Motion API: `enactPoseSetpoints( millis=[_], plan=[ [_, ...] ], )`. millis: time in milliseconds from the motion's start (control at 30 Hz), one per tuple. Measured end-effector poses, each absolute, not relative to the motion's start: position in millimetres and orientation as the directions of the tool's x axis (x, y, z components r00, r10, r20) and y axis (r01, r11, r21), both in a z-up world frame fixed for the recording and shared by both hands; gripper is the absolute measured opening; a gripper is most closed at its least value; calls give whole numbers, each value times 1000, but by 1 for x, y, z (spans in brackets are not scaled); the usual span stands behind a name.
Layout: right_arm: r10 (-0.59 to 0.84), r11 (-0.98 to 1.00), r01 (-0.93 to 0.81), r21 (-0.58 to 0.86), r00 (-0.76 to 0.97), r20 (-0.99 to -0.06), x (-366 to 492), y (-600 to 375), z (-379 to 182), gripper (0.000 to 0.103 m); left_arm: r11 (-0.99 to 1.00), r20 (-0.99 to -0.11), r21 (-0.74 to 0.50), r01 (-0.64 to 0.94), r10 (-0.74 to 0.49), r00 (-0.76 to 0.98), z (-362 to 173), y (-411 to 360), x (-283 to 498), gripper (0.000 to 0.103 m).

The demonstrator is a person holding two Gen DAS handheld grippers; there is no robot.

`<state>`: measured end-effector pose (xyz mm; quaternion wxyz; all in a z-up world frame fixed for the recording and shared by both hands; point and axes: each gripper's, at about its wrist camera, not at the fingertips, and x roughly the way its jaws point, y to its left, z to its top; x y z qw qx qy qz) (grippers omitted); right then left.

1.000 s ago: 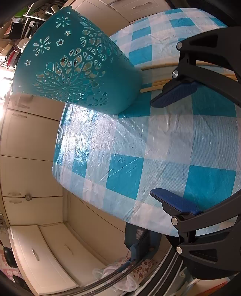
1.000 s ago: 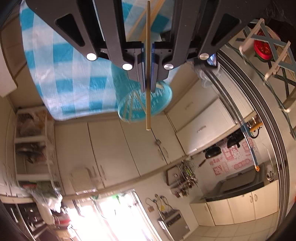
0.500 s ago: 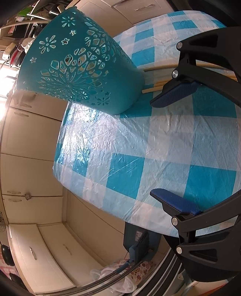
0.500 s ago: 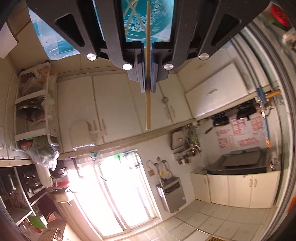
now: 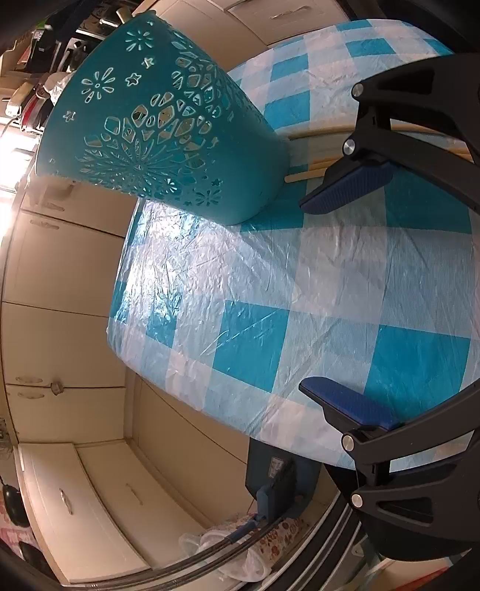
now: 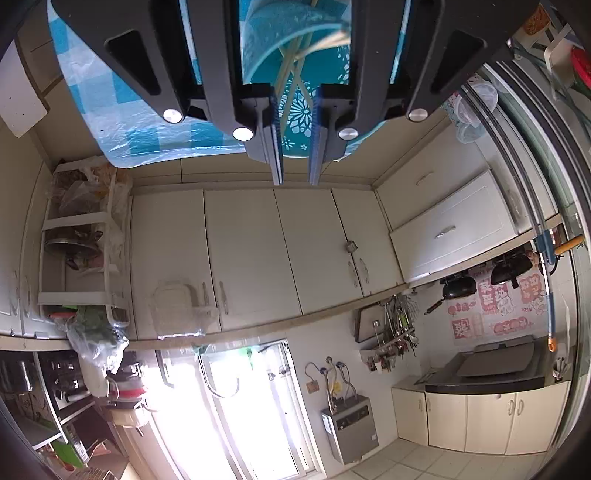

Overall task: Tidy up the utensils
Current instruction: 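Lower the left gripper to the chopsticks and grasp one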

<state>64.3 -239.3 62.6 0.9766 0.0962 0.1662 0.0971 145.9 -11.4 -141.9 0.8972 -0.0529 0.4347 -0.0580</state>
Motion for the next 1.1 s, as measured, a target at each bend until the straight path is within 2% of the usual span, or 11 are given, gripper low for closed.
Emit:
enactPoseSetpoints(
  millis=[167,200,233,300,400,433,533,867,1067,1100],
  plan=[
    [209,967,-150,208,929,-304,20,-244,60,28,989,-773,-137,53,-140,619,-141,-11,145,86],
    [200,970,-141,199,926,-320,10,-243,53,34,989,-772,-136,53,-139,620,-140,-11,145,86],
    [189,973,-131,188,922,-339,3,-242,46,42,989,-771,-136,53,-139,621,-140,-11,145,86],
    [175,979,-118,164,902,-394,-11,-237,22,47,989,-771,-137,52,-140,622,-140,-10,144,86],
    [150,987,-99,125,843,-516,-19,-229,-26,47,989,-769,-141,52,-142,623,-140,-10,144,86],
    [151,987,-88,137,814,-561,-19,-229,-43,47,989,-769,-142,52,-143,623,-140,-10,144,86],
    [155,985,-70,156,747,-646,-8,-229,-67,37,988,-769,-147,51,-147,622,-140,-8,144,87],
    [142,990,-78,119,637,-758,39,-202,-89,33,987,-770,-150,53,-150,620,-141,-10,146,87],
    [112,993,-95,69,589,-800,50,-196,-99,20,987,-770,-154,54,-154,619,-142,-10,147,87],
    [116,992,-105,67,584,-803,49,-197,-99,16,986,-770,-154,54,-155,619,-142,-9,147,87]
  ],
)
